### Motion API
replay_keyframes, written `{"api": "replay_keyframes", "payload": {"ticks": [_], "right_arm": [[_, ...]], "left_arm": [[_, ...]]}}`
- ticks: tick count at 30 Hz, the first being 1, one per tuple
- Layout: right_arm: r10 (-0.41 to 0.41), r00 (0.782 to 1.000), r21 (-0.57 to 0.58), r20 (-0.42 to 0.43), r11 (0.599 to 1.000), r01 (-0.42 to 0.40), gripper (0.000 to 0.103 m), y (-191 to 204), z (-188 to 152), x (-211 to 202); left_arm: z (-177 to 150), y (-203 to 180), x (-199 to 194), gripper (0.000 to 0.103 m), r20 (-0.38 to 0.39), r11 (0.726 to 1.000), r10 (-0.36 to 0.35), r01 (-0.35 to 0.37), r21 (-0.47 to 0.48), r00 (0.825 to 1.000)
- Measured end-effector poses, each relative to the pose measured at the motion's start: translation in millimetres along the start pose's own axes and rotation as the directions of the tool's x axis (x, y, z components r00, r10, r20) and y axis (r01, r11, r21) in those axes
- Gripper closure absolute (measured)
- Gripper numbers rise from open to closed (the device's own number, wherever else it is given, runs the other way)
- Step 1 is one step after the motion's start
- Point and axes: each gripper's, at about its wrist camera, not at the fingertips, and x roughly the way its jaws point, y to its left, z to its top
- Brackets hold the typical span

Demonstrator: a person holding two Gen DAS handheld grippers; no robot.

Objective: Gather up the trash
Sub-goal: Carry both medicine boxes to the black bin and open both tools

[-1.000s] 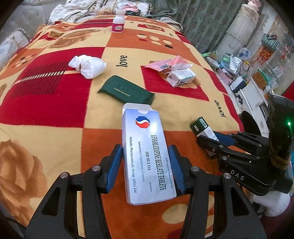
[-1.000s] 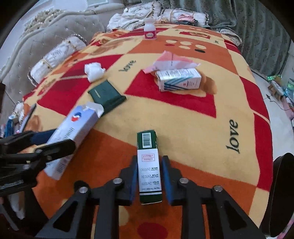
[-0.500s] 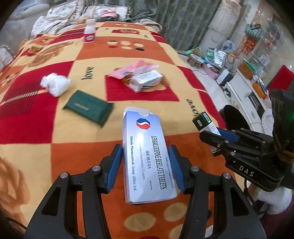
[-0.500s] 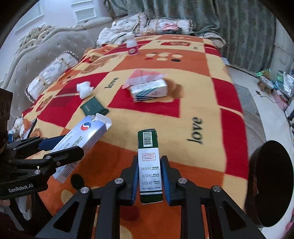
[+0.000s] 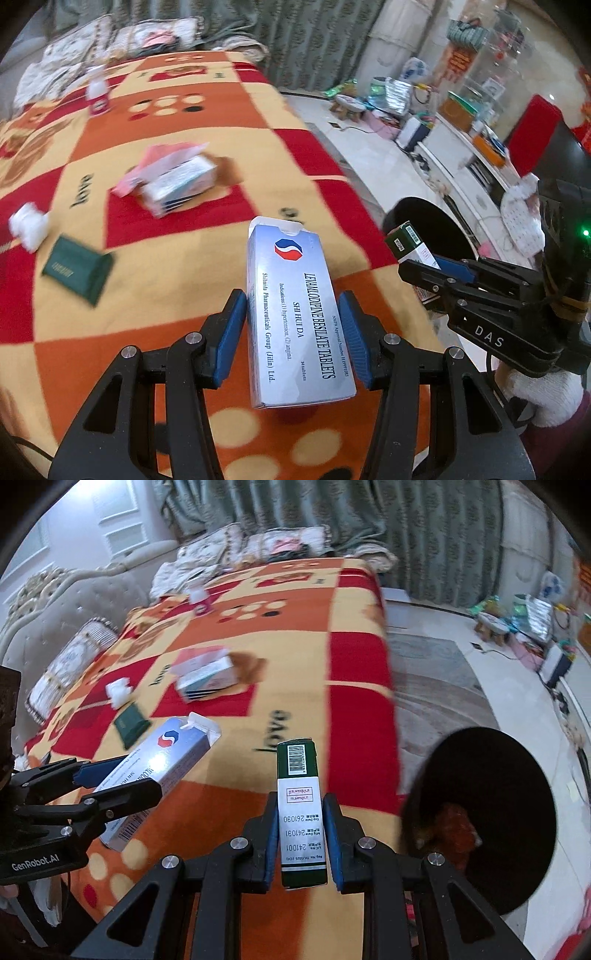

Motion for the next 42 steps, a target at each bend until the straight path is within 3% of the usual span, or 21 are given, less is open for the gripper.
{"api": "replay_keyframes", "payload": {"ticks": [17,31,42], "right_arm": [[-0.118,0.993,0.191,-0.002,0.975,0.116,0.081,-118,-22,-15],[-0.123,0.992,0.289,-0.017,0.949,0.123,0.081,-162,-34,-4],[-0.134,0.991,0.319,-0.028,0.938,0.136,0.081,-173,-38,0]], "left_arm": [[38,-84,59,0.053,-0.060,0.985,-0.122,0.128,0.118,0.991],[62,-122,97,0.053,-0.094,0.971,-0.193,0.204,0.127,0.977],[65,-122,112,0.052,-0.114,0.965,-0.240,0.250,0.081,0.964]]}}
